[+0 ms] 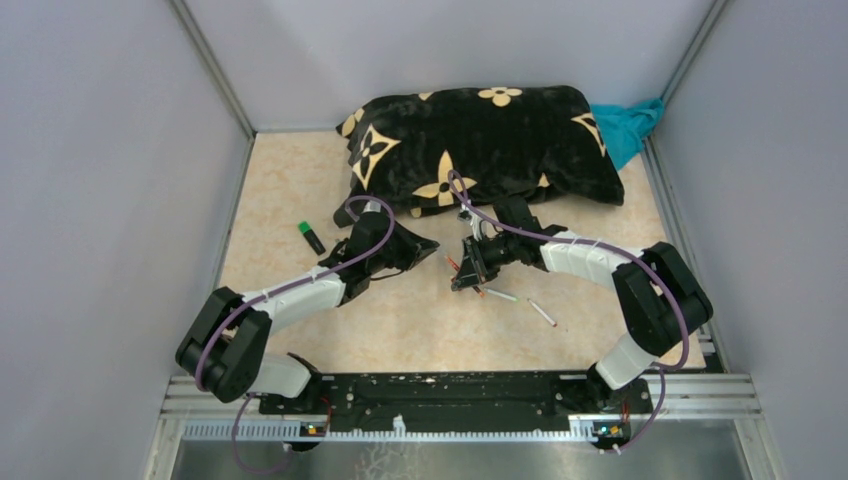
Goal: Insert the pens into the pen caps
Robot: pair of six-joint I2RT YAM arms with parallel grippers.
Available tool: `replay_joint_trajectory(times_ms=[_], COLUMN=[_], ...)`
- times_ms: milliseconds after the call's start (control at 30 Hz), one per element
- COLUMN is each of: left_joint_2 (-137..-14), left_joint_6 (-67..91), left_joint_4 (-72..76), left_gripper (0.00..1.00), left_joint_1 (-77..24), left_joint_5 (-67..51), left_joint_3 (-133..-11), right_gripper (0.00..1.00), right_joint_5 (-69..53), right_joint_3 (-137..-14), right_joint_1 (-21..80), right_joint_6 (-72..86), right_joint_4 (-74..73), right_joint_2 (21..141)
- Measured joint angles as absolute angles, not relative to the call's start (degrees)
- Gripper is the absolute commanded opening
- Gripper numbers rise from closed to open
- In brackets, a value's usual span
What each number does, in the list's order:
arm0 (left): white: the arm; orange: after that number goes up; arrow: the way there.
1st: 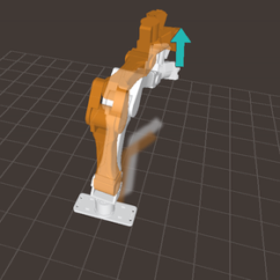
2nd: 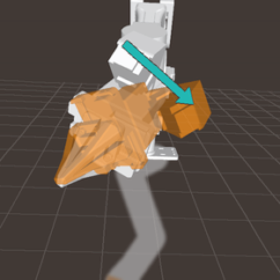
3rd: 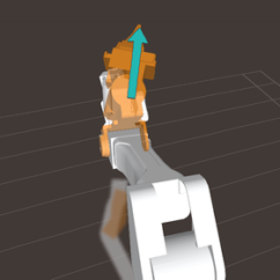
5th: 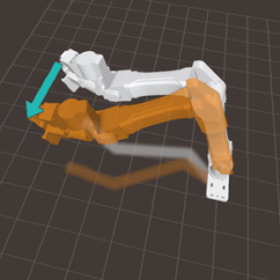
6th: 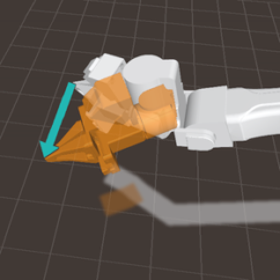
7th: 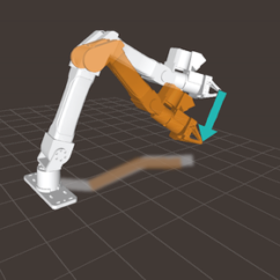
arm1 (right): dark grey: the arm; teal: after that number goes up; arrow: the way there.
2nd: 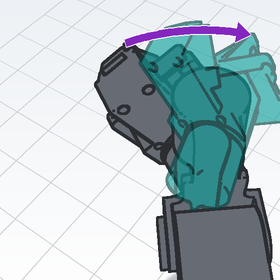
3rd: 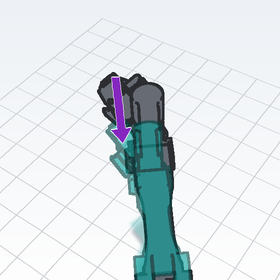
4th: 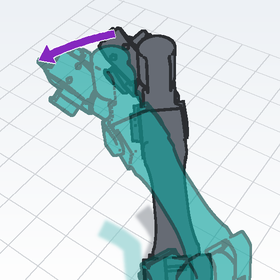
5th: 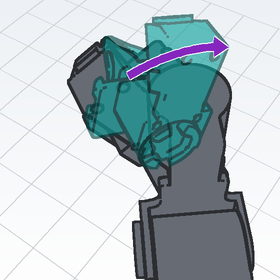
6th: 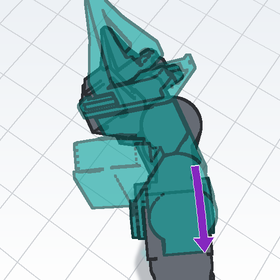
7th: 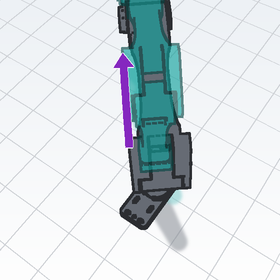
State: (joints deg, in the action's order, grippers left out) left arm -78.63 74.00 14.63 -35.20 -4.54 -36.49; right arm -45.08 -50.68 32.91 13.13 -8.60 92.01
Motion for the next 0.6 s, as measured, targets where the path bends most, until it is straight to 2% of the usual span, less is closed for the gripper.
replay_joint_trajectory(times_ms=[600], left_joint_2=[-79.83], left_joint_6=[74.59], left_joint_4=[15.07], left_gripper=[0.0], left_joint_1=[-36.34], left_joint_5=[-4.56], left_joint_3=[-36.49], right_gripper=[0.0], right_joint_5=[-45.25], right_joint_3=[-50.81], right_joint_1=[32.91], right_joint_6=[13.74], right_joint_4=[-8.56], right_joint_2=[92.44])
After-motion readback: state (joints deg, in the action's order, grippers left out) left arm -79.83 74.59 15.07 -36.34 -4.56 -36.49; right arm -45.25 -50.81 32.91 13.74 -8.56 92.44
